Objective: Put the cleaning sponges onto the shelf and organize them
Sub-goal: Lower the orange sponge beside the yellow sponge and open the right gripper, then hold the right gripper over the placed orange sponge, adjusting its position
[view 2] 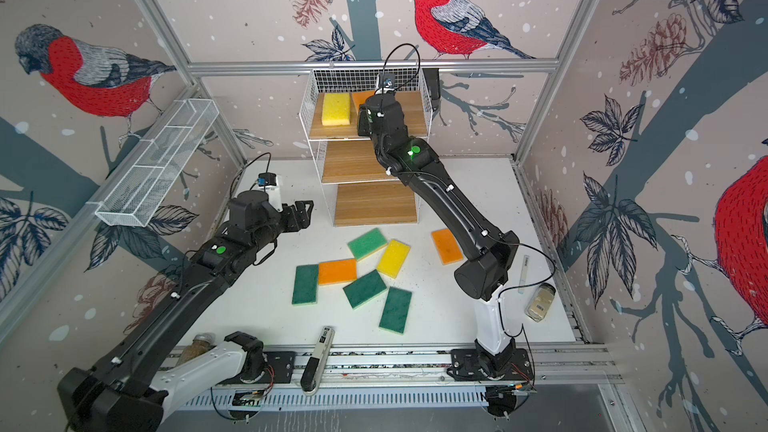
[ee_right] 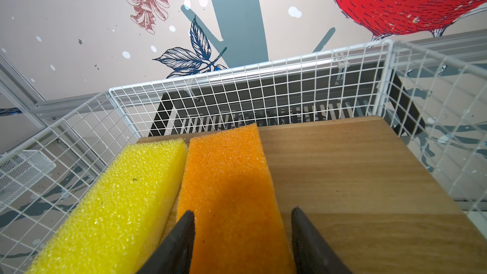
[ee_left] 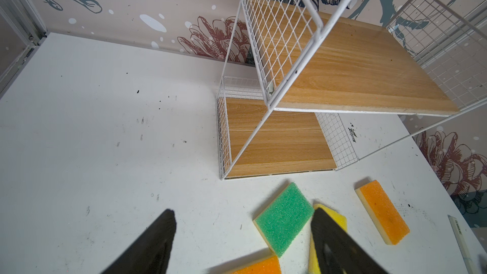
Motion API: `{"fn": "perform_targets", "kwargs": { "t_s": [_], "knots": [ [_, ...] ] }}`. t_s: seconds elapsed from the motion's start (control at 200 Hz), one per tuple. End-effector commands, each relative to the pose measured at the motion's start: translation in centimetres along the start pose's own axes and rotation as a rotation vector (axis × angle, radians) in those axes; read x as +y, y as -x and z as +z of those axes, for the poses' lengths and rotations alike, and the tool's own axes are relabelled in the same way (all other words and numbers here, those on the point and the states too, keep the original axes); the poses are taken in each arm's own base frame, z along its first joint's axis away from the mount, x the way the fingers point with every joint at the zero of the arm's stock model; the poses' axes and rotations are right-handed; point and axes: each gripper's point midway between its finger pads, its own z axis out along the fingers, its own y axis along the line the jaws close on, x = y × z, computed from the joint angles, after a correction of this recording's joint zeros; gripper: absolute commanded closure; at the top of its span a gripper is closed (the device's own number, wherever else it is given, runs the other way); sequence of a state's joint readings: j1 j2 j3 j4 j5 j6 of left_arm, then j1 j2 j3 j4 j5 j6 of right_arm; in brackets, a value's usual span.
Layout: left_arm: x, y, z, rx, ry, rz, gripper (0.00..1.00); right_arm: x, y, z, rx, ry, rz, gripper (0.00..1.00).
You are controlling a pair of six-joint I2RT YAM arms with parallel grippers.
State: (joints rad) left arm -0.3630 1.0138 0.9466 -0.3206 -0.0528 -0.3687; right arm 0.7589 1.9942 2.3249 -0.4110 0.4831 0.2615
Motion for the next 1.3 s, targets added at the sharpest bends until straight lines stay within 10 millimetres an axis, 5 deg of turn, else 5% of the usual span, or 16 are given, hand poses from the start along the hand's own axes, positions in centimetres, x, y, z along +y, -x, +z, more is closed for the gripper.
{"fn": "perform_targets", "kwargs": {
  "t_s": [0.0,0.65,1.071,1.296],
  "knots": [
    [-0.3,0.8,-0.3,-0.027,-0.012,-0.004,0.18,-0.1,-3.3,0.0,0.125,0.005,0.004,0.41],
    [-0.4,0.8,-0.7,-0.032,-0.022,-0.012,0.18,-0.4,-0.6,-2.5,0.093,0.033,0.030,0.37],
    [-0.6,0.9,-0.7,-0.036,-0.032,-0.015,0.18,-0.2,-0.1,-3.6,0.083,0.083,-0.053,0.06],
    [-0.5,0.8,-0.7,-0.034,-0.029,-0.015,0.18,0.7,-1.0,-3.2,0.105,0.132,-0.115,0.00]
  ]
}}
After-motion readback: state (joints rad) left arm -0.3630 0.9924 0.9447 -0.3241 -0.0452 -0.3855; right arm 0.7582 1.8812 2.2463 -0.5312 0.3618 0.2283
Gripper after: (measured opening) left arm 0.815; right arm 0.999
